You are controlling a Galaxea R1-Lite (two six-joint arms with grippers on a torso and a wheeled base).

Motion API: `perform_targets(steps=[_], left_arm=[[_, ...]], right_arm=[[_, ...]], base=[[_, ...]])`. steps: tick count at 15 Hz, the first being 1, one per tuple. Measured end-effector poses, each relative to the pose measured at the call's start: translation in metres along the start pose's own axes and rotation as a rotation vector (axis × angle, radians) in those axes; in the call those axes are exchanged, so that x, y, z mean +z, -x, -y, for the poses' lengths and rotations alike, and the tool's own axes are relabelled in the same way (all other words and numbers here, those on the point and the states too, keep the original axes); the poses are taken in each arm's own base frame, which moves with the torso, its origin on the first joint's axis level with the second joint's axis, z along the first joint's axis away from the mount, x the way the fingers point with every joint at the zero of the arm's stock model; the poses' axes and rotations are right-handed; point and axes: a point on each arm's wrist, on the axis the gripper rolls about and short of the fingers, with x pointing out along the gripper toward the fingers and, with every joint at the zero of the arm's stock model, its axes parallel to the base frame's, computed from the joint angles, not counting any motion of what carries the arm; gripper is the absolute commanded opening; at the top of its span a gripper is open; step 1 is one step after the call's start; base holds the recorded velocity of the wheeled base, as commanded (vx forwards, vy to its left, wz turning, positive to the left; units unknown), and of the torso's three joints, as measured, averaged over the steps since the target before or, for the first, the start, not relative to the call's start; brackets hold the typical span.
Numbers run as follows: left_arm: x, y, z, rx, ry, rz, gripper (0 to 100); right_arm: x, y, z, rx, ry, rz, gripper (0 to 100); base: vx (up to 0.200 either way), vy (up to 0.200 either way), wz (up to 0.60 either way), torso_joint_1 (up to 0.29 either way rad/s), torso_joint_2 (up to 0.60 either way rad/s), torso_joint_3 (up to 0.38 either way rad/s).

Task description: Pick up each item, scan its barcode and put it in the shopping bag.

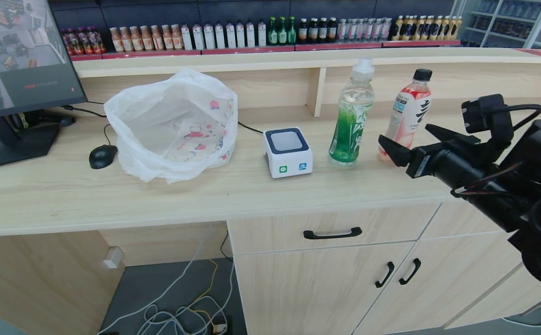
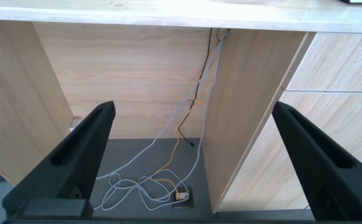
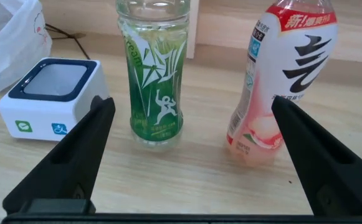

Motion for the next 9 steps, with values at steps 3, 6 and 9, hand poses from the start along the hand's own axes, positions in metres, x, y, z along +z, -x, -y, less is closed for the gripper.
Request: perform_targets(steps=[3, 6, 9], left_arm=[[0.0, 0.0, 0.0, 0.0, 0.0, 0.0, 100], [0.0, 0.0, 0.0, 0.0, 0.0, 0.0, 100], [0.0, 0.0, 0.0, 0.0, 0.0, 0.0, 100]], right_arm=[[-0.005, -0.026, -0.012, 0.025, -0.008, 0.019, 100], [-0.014, -0.04, -0.022, 0.024, -0.017, 0.013, 100], [-0.022, -0.049, -0.028, 0.033, -0.035, 0.001, 100]], base=[[0.0, 0.0, 0.0, 0.0, 0.0, 0.0], [0.0, 0.0, 0.0, 0.0, 0.0, 0.0], [0.0, 0.0, 0.0, 0.0, 0.0, 0.0]])
